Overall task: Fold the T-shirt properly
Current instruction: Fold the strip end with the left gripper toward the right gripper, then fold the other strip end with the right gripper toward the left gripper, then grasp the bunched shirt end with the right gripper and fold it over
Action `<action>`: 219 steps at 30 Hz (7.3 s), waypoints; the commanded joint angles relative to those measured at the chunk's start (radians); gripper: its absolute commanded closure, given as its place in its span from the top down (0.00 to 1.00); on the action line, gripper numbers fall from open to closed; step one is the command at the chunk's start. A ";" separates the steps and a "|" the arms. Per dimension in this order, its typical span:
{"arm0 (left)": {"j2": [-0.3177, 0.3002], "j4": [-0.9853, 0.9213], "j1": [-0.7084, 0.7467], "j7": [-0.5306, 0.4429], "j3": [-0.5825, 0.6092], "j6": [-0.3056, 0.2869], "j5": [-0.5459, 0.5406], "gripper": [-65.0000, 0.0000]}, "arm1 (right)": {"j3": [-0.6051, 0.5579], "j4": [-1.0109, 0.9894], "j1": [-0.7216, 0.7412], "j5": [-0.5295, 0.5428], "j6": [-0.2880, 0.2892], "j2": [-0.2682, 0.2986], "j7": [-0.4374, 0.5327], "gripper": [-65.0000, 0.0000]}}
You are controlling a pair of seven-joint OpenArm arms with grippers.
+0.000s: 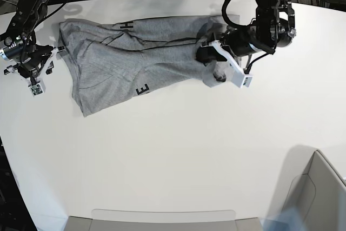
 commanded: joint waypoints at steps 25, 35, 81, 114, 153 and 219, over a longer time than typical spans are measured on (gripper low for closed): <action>0.002 -0.114 -0.044 -0.199 0.196 0.109 -0.022 0.41 | -0.031 0.016 0.007 -0.001 0.010 0.010 0.012 0.29; 0.020 -0.045 -0.070 -0.185 0.204 0.169 -0.029 0.32 | -0.037 0.016 0.009 -0.003 0.010 0.008 0.012 0.29; -0.038 -0.133 -0.024 -0.230 0.385 0.178 -0.020 0.06 | 0.013 -0.016 0.067 0.213 0.010 -0.010 0.010 0.29; -0.057 -0.134 -0.021 -0.233 0.393 0.178 -0.020 0.06 | 0.009 -0.696 0.078 0.606 0.010 0.060 -0.050 0.29; -0.073 -0.126 0.010 -0.231 0.351 0.178 -0.026 0.05 | -0.057 -0.627 0.201 0.127 0.010 0.047 0.182 0.00; -0.224 -0.102 0.205 -0.222 -0.128 0.169 -0.022 0.06 | -1.156 0.008 0.001 -0.634 -0.529 -0.375 0.128 0.07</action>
